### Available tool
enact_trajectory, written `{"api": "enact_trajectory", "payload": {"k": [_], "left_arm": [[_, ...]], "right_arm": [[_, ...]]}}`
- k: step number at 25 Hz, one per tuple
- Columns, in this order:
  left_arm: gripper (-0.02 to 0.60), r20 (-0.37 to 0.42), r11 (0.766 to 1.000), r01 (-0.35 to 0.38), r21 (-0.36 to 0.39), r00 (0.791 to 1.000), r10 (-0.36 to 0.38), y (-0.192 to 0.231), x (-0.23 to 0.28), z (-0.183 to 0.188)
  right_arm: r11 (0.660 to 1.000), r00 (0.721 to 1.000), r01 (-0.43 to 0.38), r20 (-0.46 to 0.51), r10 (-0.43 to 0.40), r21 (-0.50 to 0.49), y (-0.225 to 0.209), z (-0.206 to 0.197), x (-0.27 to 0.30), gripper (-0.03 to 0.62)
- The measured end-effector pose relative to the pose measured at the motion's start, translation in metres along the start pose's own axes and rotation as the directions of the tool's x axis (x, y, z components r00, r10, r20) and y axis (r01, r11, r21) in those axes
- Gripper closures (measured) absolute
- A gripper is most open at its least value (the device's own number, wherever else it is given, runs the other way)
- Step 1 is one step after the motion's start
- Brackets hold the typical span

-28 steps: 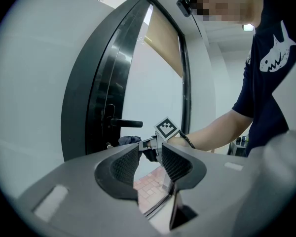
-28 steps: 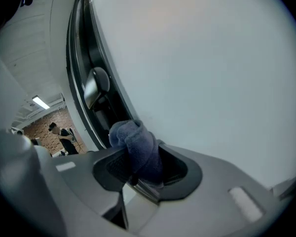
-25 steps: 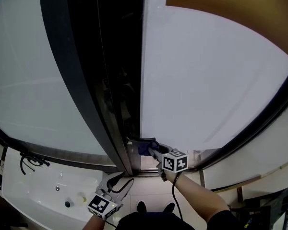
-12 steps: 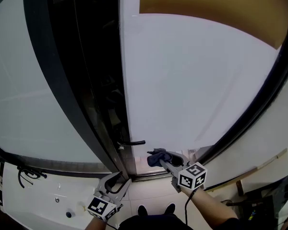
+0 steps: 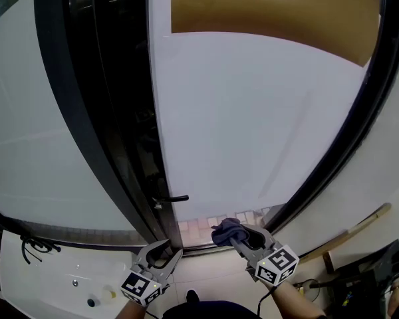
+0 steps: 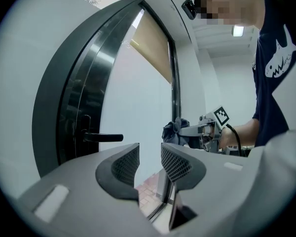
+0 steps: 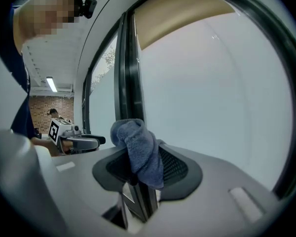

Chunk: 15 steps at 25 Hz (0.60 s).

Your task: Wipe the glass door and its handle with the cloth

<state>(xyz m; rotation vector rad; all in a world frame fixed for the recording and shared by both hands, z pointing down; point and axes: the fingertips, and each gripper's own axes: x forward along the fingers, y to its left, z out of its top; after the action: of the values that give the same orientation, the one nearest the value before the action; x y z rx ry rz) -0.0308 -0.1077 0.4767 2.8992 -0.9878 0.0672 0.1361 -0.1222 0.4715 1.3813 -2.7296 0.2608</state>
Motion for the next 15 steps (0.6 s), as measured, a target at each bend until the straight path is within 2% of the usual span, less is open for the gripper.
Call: {"api": "enact_trajectory", "payload": {"k": [6, 10, 15], "left_arm": [[0.449, -0.011, 0.999, -0.027, 0.018, 1.000, 0.027, -0.034, -0.007, -0.001], [0.448, -0.005, 0.998, -0.056, 0.012, 0.998, 0.056, -0.076, -0.016, 0.008], [0.449, -0.014, 0.996, -0.089, -0.001, 0.996, 0.089, -0.127, -0.036, -0.007]], "right_arm": [[0.997, 1.000, -0.015, -0.004, 0.015, -0.077, 0.015, -0.006, -0.053, 0.450], [0.993, 0.999, -0.042, -0.017, 0.040, -0.106, 0.025, -0.019, -0.094, 0.450], [0.991, 0.997, -0.079, -0.014, 0.078, -0.112, 0.041, -0.027, -0.140, 0.450]]}}
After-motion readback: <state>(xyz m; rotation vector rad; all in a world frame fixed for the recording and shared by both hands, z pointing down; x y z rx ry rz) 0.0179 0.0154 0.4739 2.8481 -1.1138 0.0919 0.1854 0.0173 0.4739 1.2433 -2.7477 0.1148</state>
